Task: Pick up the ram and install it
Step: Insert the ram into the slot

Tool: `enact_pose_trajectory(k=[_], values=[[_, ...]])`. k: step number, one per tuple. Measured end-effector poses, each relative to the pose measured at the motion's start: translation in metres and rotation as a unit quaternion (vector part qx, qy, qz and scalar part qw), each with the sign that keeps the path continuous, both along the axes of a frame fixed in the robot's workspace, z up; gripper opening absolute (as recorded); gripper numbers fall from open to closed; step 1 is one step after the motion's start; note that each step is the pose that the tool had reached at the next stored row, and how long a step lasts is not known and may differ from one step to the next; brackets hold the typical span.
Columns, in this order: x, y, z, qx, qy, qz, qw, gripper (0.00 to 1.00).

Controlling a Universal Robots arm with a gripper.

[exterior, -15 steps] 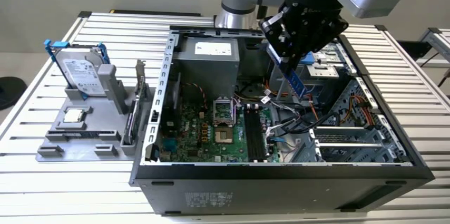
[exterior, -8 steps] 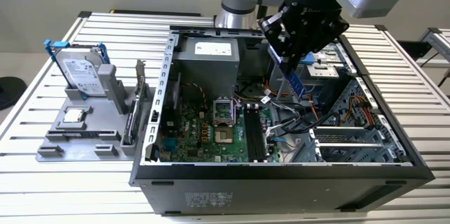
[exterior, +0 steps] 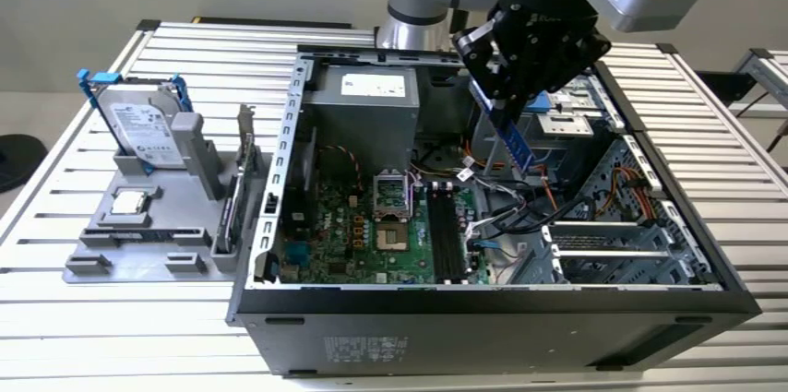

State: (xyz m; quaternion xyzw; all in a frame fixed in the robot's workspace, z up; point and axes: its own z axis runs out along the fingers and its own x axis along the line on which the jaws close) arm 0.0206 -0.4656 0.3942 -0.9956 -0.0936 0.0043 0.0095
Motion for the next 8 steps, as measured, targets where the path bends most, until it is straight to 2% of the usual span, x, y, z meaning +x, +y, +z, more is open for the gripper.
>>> enact_pose_trajectory(k=[8], values=[[0.0000,0.0007,-0.0020,0.0000,0.0000,0.000,1.0000,0.00]])
